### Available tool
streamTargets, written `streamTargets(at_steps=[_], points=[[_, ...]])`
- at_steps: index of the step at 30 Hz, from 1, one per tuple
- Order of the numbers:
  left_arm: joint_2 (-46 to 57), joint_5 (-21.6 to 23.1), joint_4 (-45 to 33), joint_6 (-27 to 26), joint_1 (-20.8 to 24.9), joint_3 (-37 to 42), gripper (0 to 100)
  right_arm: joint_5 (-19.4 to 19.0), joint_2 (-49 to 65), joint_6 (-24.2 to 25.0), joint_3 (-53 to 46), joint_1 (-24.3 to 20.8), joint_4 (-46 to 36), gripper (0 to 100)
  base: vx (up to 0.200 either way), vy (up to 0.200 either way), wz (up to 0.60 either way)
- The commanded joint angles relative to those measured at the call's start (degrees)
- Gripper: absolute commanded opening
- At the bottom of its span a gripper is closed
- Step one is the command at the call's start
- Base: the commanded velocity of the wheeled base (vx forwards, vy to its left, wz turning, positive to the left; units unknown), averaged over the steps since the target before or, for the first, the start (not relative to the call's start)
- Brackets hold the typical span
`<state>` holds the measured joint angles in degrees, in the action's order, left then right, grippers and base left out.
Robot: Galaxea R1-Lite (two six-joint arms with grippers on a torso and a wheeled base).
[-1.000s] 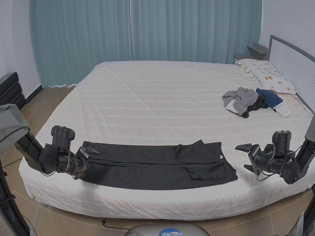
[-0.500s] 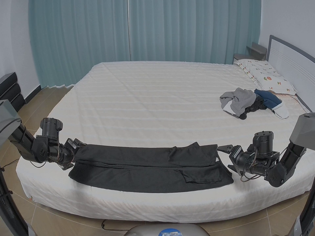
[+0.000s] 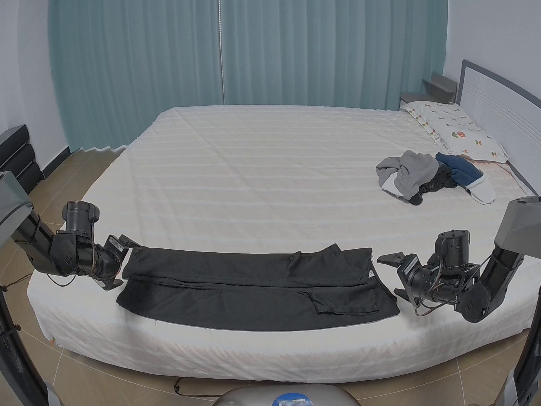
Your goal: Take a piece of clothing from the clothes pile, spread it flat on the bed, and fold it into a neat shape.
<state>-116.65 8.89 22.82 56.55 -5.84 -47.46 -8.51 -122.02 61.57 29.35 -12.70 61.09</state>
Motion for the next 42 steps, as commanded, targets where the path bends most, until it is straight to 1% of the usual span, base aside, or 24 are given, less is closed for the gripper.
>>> streamTargets(at_steps=[1,6,11,16,18,19,22,36,38,39,42], points=[[-0.68,-0.01,0.21,-0.04,-0.23,-0.09,100,-0.10,-0.42,-0.05,-0.44,0.05,1.14,100,0.000,0.000,0.00],[-2.97,-0.01,0.38,-0.13,0.21,-0.53,100,-0.10,-0.42,-0.05,-0.61,-0.04,1.84,100,0.000,0.000,0.00],[-6.92,-1.06,-0.15,-0.30,2.68,-3.17,100,-0.02,-0.33,-0.05,-0.61,-0.39,1.84,100,0.000,0.000,0.00],[-8.15,-1.59,0.03,-0.39,4.43,-3.34,100,0.07,-0.33,0.04,-0.79,-0.39,1.84,100,0.000,0.000,0.00],[-9.82,-2.47,0.65,-0.83,5.49,-3.61,100,0.07,-0.24,0.04,-0.88,-0.39,1.84,100,0.000,0.000,0.00],[-10.70,-4.32,0.65,-1.09,5.66,-4.57,100,0.16,-0.24,0.04,-0.97,-0.39,1.84,100,0.000,0.000,0.00],[-12.20,-7.13,0.65,-1.36,5.75,-6.16,100,0.16,-0.15,0.04,-1.32,-0.31,1.93,100,0.000,0.000,0.00],[-11.32,-8.18,0.82,-1.53,5.40,-6.95,100,0.16,-0.50,0.04,-1.23,-0.13,1.93,100,0.000,0.000,0.00],[-11.49,-8.54,1.00,-2.15,5.31,-7.39,100,0.16,-0.50,0.04,-1.23,-0.22,1.93,100,0.000,0.000,0.00],[-11.76,-8.45,1.35,-3.29,5.22,-7.47,100,0.07,-0.42,0.12,-1.14,-0.22,1.93,100,0.000,0.000,0.00],[-12.02,-8.71,2.23,-3.64,5.31,-7.47,100,0.07,-0.50,0.12,-1.14,-0.39,1.93,100,0.000,0.000,0.00]])
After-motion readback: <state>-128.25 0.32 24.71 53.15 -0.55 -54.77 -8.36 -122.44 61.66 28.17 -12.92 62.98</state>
